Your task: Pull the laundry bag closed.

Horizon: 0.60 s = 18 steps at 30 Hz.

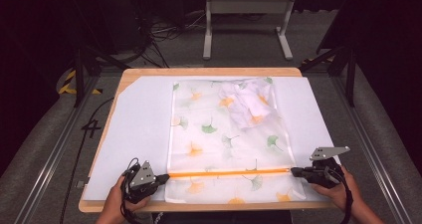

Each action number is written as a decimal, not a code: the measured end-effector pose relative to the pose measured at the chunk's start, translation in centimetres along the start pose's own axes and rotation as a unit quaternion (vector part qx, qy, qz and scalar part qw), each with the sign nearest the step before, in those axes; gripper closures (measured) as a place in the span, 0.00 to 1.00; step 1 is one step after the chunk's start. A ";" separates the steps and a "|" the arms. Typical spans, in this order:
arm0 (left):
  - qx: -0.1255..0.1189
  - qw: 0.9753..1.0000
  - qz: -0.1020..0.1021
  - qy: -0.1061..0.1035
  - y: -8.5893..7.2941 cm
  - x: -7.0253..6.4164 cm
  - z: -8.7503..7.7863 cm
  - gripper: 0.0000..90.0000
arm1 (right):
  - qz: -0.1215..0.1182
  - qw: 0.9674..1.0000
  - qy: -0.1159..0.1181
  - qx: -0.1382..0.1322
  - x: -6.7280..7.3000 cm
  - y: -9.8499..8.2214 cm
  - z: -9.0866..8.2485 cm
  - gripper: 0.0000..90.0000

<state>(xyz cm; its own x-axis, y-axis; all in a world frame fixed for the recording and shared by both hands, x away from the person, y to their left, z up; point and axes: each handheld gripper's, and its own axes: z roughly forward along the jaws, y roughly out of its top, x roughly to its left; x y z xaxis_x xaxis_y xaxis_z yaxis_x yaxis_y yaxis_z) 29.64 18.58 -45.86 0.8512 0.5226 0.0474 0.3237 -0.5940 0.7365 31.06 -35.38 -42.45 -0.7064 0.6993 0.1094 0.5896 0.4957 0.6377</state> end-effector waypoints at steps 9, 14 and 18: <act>-0.001 1.000 0.000 0.000 0.0 0.0 0.0 0.99 | 0.001 1.000 0.001 0.001 0.0 -0.1 0.0 1.00; -0.001 1.000 -0.001 0.001 0.0 0.0 0.0 0.99 | 0.003 1.000 0.001 -0.003 0.0 -0.2 0.0 1.00; -0.002 1.000 -0.001 0.002 0.0 -0.1 0.0 0.99 | -0.011 1.000 -0.006 -0.006 0.2 -0.2 0.1 1.00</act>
<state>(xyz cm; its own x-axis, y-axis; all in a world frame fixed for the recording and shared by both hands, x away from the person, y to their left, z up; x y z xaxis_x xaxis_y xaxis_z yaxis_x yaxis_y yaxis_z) 29.57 18.57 -45.89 0.8487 0.5265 0.0496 0.3231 -0.5905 0.7395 30.83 -35.36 -42.63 -0.7139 0.6949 0.0866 0.5698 0.5045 0.6486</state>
